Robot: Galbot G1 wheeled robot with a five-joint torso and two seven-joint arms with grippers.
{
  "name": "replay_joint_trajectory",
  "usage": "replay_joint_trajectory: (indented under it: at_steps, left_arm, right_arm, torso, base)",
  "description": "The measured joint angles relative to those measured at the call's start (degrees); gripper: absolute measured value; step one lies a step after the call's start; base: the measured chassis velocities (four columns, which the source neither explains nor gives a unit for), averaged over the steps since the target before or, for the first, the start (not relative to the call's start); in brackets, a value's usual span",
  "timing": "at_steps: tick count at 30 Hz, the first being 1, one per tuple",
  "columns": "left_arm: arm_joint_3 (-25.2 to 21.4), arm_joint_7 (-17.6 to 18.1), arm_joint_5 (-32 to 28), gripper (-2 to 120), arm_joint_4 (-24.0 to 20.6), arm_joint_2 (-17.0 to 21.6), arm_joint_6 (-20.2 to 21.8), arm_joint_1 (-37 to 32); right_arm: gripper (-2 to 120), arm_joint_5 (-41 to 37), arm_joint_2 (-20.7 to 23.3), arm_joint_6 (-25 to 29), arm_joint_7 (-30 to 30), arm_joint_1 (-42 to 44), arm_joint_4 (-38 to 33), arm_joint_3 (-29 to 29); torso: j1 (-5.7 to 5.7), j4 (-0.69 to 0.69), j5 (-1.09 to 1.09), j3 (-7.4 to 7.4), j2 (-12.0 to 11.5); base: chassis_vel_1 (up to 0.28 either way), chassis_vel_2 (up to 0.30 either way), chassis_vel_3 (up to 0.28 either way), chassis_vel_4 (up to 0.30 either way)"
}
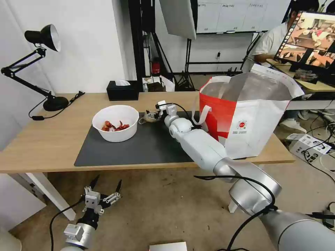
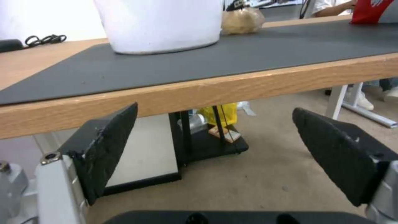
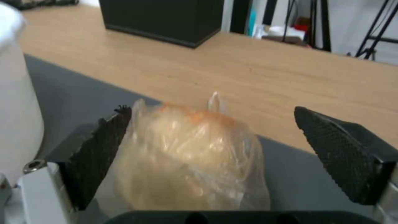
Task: Pick up the trash from the table and place it into the takeout bag.
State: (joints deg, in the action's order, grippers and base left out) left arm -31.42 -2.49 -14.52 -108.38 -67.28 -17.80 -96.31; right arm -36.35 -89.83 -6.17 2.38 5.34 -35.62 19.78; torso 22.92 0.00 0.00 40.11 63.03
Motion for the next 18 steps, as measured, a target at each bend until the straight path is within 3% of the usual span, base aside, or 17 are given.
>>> replay_joint_trajectory:
  at_steps: [13, 15, 18]
  left_arm:
    - [0.42, 0.0, -0.02, 100, 0.11, 0.02, 0.0, 0.17]
    - [0.44, 0.0, 0.02, 100, -0.1, -0.01, 0.0, 0.12]
    - [0.51, -0.01, 0.06, 100, -0.56, -0.18, 0.06, 0.01]
  right_arm:
    - [100, 1.45, -0.27, -2.39, 3.71, -0.68, 2.09, -0.01]
    - [97, 1.46, -0.26, -2.5, 4.08, -0.68, 2.11, 0.02]
    - [85, 1.45, -0.23, -2.57, 4.34, -0.38, 1.85, 0.12]
  torso:
    - [0.0, 0.0, 0.0, 0.0, 0.0]
    - [0.0, 0.0, 0.01, 0.0, 0.0]
    - [0.0, 0.0, 0.01, 0.0, 0.0]
  base:
    - [0.0, 0.0, 0.0, 0.0]
    - [0.0, 0.0, 0.0, 0.0]
    - [0.0, 0.0, 0.0, 0.0]
